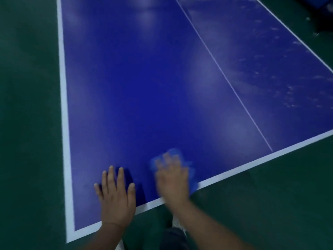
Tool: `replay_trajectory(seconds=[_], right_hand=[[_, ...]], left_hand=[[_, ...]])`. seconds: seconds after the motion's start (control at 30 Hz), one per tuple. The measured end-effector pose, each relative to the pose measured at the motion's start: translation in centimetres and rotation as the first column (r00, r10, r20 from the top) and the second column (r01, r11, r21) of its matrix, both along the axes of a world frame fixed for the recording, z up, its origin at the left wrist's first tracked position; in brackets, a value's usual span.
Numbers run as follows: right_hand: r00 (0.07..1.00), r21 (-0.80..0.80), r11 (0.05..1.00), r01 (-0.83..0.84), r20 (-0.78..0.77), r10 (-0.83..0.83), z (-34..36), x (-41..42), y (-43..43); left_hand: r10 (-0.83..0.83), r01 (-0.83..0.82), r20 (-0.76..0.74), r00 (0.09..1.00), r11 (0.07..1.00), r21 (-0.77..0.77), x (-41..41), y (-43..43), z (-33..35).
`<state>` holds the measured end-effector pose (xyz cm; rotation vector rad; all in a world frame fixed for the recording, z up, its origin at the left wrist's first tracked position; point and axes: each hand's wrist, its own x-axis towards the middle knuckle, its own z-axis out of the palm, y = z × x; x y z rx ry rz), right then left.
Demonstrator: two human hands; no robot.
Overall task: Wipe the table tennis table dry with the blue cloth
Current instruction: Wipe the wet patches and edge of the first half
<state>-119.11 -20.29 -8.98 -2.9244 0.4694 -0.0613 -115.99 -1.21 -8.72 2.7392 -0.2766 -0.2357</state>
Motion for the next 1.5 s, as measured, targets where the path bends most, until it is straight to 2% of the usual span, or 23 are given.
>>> replay_trajectory(seconds=[0.07, 0.1, 0.2, 0.27, 0.37, 0.43, 0.5, 0.57, 0.6, 0.67, 0.77, 0.83, 0.9, 1.0, 1.13, 1.23, 1.37, 1.43, 1.5], right_hand=[[0.958, 0.050, 0.958, -0.281, -0.036, 0.283, -0.2, -1.5, 2.7], [0.936, 0.096, 0.934, -0.344, -0.040, 0.349, -0.1, -1.9, 2.2], [0.925, 0.066, 0.927, -0.369, -0.065, 0.373, -0.6, -2.6, -5.3], [0.955, 0.044, 0.957, -0.287, -0.064, 0.290, -1.0, -3.4, -13.0], [0.997, 0.041, 0.999, 0.027, -0.068, -0.025, -1.0, -4.2, -25.9], [0.969, 0.066, 0.972, 0.227, -0.116, -0.219, 0.0, -4.5, -32.2], [0.929, 0.096, 0.930, 0.355, -0.149, -0.339, 0.8, -4.7, -34.5], [0.924, 0.089, 0.925, 0.371, -0.132, -0.358, 1.0, -4.4, -32.9], [0.945, 0.094, 0.945, 0.314, -0.122, -0.302, 1.0, -4.3, -31.0], [0.994, 0.131, 0.989, 0.075, -0.083, -0.064, 0.7, -4.1, -26.0], [0.949, 0.144, 0.950, -0.276, -0.117, 0.294, 0.7, -4.6, -19.4], [0.911, 0.129, 0.920, -0.370, -0.146, 0.387, 0.4, -4.9, -18.2], [0.900, 0.115, 0.911, -0.395, -0.152, 0.409, 0.0, -4.6, -19.7], [0.927, 0.134, 0.946, -0.294, -0.202, 0.316, 0.2, -3.7, -24.2], [0.981, 0.148, 0.989, 0.000, -0.192, 0.029, 0.5, -1.6, -31.5], [0.965, 0.095, 0.972, 0.213, -0.173, -0.195, 0.8, -0.9, -35.8], [0.903, 0.095, 0.900, 0.425, -0.116, -0.414, 1.1, 0.4, -38.3], [0.923, 0.050, 0.923, 0.381, -0.085, -0.376, 0.9, 1.1, -36.5], [0.978, 0.048, 0.979, 0.199, -0.081, -0.194, 0.2, 0.6, -32.1]], left_hand=[[0.036, -0.036, -0.008, 0.999, 0.999, -0.005, -0.5, -2.6, 0.1], [0.039, -0.039, -0.017, 0.999, 0.999, -0.007, -0.7, -3.9, 0.2], [-0.009, 0.010, -0.025, 1.000, 1.000, 0.030, -1.5, -7.2, 0.1], [-0.044, 0.048, -0.062, 0.997, 0.997, 0.058, -2.3, -9.4, 0.2], [-0.072, 0.086, -0.128, 0.989, 0.991, 0.105, -3.7, -12.9, 0.3], [-0.092, 0.112, -0.152, 0.984, 0.985, 0.129, -4.3, -14.8, 0.6], [-0.107, 0.129, -0.142, 0.984, 0.980, 0.155, -4.4, -16.1, 1.3], [-0.099, 0.127, -0.157, 0.983, 0.976, 0.176, -4.2, -17.3, 2.2], [-0.094, 0.126, -0.176, 0.980, 0.975, 0.182, -4.0, -17.7, 2.6], [-0.091, 0.126, -0.181, 0.979, 0.974, 0.190, -3.5, -18.3, 3.0], [-0.108, 0.136, -0.150, 0.983, 0.973, 0.189, -2.7, -18.8, 2.9], [-0.089, 0.118, -0.158, 0.983, 0.976, 0.182, -2.4, -19.4, 2.8], [-0.090, 0.114, -0.160, 0.983, 0.982, 0.148, -2.3, -20.3, 3.0], [-0.139, 0.169, -0.196, 0.971, 0.975, 0.146, -1.9, -21.3, 3.1], [-0.238, 0.262, -0.169, 0.956, 0.956, 0.136, -0.6, -22.7, 2.3], [-0.306, 0.336, -0.191, 0.933, 0.930, 0.149, 0.6, -24.3, 1.4], [-0.414, 0.441, -0.169, 0.895, 0.879, 0.181, 2.9, -27.3, 0.4], [-0.465, 0.480, -0.122, 0.877, 0.850, 0.216, 4.2, -28.9, 0.0], [-0.477, 0.482, -0.077, 0.875, 0.850, 0.210, 5.7, -30.6, 0.1]])
